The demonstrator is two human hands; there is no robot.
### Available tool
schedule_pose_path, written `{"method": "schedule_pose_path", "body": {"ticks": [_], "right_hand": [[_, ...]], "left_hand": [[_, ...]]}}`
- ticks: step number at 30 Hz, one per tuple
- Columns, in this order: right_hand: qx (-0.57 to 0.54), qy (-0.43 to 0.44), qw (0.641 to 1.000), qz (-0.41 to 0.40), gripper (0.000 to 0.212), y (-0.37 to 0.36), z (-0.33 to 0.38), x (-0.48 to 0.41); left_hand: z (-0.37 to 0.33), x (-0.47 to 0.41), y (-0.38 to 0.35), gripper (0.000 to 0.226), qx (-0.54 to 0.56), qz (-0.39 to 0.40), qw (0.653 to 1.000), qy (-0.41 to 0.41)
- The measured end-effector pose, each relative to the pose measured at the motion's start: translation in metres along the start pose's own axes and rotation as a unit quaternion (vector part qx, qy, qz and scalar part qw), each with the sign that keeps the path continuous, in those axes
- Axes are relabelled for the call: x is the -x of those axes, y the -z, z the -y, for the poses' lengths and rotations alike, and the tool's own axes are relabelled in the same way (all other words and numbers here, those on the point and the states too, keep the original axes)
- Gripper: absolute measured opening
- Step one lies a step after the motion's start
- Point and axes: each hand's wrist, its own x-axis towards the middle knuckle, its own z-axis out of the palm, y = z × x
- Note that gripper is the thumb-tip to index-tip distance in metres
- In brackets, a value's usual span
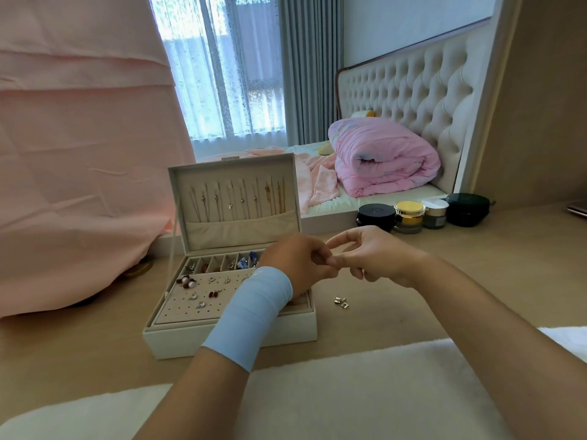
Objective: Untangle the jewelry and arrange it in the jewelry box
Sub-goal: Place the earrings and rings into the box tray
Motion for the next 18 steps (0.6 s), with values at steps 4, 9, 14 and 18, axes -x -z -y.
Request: {"method": "schedule_pose_path", "body": {"ticks": [4,9,14,18], "right_hand": [[-0.011,-0.009,1.0,0.012,0.028,0.001,0.0,0.0],[0.293,-0.014,0.955,0.05,0.013,-0.009,-0.008,-0.003],[0.313,-0.031,0.948,0.039,0.018,-0.016,-0.009,-0.004],[0.301,-0.038,0.951,0.058,0.022,-0.018,-0.003,-0.002]], "left_hand": [[0.004,0.0,0.006,0.011,0.014,-0.013,1.0,0.018],[0.008,0.004,0.014,0.01,-0.002,-0.036,0.999,0.023],[0.008,0.007,0.016,0.008,-0.002,-0.031,0.999,0.015],[0.01,0.01,0.019,0.009,0.005,-0.036,0.999,0.009]]}}
